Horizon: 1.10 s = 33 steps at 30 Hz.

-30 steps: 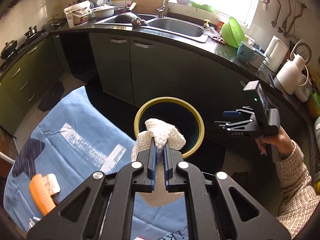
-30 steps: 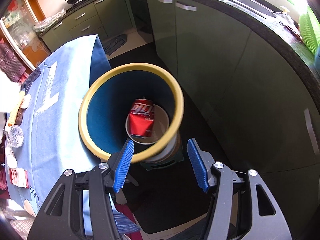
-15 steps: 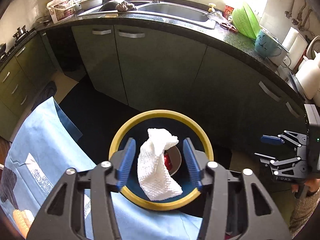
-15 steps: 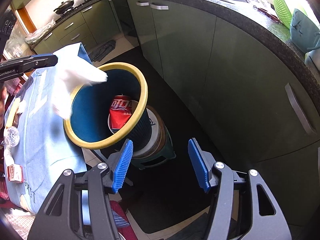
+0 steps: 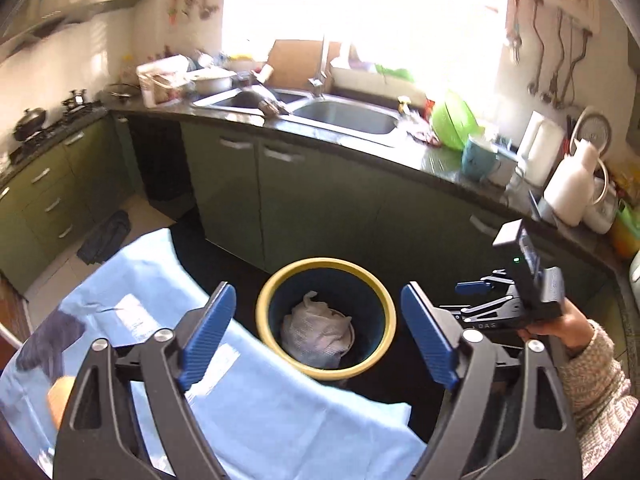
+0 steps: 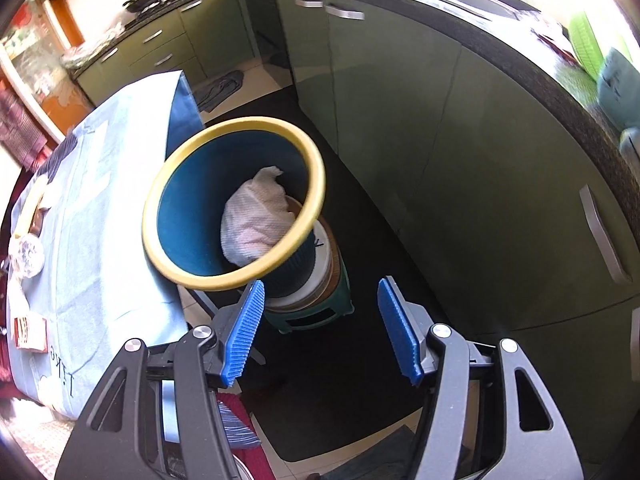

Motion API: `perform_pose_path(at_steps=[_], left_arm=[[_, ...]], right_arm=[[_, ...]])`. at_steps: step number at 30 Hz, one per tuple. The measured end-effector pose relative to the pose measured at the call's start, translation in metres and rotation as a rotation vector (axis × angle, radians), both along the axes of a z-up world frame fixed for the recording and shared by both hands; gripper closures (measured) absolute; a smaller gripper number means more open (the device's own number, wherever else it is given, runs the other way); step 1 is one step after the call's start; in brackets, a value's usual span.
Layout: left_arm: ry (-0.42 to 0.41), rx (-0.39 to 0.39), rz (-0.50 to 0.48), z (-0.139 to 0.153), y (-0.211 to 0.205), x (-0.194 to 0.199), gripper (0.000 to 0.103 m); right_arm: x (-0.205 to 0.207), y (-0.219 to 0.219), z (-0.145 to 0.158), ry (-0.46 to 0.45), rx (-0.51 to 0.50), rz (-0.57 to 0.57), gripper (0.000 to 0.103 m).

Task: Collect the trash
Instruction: 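Carry the white cloth over the bin and open the left tool, then grasp the Nongfu Spring water bottle with the right tool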

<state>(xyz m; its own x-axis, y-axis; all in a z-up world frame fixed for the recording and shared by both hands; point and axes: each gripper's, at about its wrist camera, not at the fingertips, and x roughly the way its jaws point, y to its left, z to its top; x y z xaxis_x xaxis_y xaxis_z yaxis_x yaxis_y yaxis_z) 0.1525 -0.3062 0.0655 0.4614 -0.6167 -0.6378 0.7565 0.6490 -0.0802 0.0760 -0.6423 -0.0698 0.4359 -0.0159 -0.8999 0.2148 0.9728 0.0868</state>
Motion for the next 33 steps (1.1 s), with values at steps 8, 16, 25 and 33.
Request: perform_pose_path(at_steps=[8,16,25,33], left_arm=[[-0.073,-0.044,0.311,0.015,0.156,-0.047,0.009],[-0.006,-0.042,0.548,-0.024,0.273,-0.073,0.008],[0.065,-0.092,0.669,-0.055,0.328,-0.101,0.008],[0.113,-0.110,0.716,-0.072,0.344,-0.101,0.008]], right_arm=[[0.034,0.100,0.031,-0.044,0.030,0.394,0.031],[0.080,0.259,0.061,-0.114,0.018,0.885,0.031],[0.093,0.408,0.027,-0.047,-0.189,1.307,0.019],[0.106,0.470,-0.007,0.027,-0.383,1.467,0.014]])
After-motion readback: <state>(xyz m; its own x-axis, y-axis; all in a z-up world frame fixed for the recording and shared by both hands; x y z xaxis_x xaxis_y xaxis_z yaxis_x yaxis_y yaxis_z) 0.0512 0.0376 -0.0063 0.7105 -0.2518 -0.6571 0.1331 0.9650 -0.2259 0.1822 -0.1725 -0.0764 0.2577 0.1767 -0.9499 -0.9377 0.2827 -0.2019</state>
